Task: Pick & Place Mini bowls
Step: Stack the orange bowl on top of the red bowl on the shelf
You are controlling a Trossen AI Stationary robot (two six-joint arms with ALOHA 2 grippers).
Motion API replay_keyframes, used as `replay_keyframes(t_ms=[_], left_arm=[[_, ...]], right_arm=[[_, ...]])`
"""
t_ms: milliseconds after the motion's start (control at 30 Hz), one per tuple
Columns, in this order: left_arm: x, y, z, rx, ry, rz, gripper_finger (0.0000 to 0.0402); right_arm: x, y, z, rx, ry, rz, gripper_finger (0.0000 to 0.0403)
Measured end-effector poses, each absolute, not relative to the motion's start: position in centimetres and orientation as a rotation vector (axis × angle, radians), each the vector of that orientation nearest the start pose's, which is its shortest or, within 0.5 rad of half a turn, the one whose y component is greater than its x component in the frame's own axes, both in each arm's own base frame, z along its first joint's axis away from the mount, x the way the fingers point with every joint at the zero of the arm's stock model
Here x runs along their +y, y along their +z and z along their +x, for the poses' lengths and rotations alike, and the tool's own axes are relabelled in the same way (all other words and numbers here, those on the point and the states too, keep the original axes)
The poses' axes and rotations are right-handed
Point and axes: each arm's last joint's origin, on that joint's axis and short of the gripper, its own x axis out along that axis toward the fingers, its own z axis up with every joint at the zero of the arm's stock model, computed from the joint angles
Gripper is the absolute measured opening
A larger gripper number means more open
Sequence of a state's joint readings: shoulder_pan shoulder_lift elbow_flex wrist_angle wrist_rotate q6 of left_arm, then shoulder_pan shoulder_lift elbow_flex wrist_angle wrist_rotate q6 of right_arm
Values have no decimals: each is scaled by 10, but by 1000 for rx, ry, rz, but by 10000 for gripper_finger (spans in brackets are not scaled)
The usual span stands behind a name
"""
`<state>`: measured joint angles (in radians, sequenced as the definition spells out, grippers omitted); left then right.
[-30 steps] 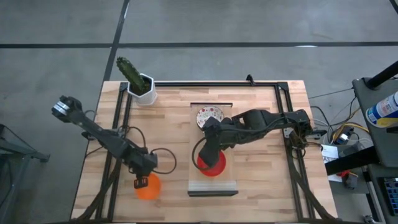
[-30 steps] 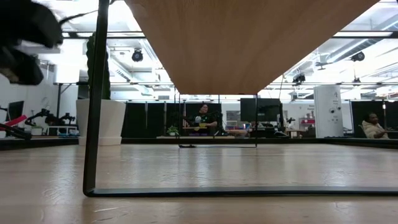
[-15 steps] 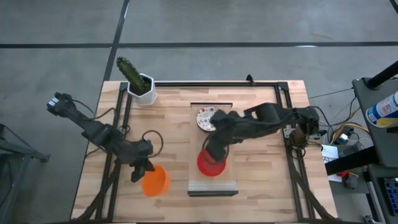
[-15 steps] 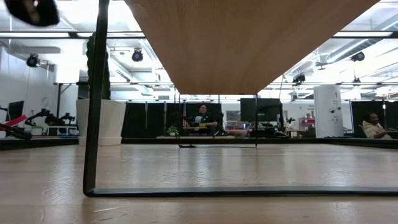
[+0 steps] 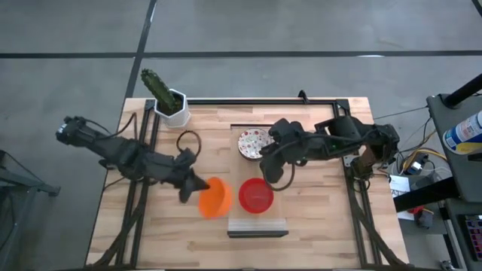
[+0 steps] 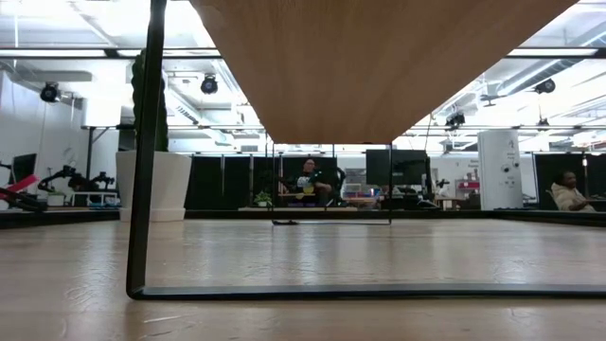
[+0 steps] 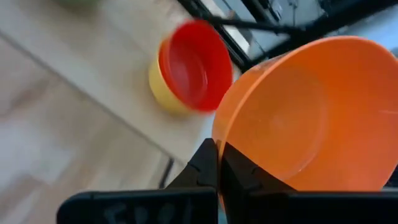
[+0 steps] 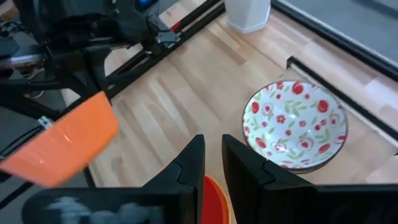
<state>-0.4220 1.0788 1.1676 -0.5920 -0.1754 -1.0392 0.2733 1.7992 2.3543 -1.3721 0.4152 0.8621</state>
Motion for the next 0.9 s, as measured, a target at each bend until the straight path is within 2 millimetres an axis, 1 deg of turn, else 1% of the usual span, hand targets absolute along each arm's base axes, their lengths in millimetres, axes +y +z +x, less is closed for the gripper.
replay_keyframes(t_ms=[167, 367, 600, 733, 900], left_arm=[[-78, 377, 229, 539, 94, -827, 0], [-72, 373, 269, 560, 165, -803, 0], [-70, 369, 315, 621, 133, -791, 0], [-75, 364, 334, 676, 109, -755, 0], [-77, 357, 344, 790, 160, -688, 0]], right_arm=[[77, 472, 311, 654, -450, 529, 54], [81, 471, 305, 684, -442, 509, 54], [83, 482, 290, 657, -410, 523, 54], [85, 486, 284, 648, -393, 526, 54], [87, 488, 281, 644, -381, 528, 54]])
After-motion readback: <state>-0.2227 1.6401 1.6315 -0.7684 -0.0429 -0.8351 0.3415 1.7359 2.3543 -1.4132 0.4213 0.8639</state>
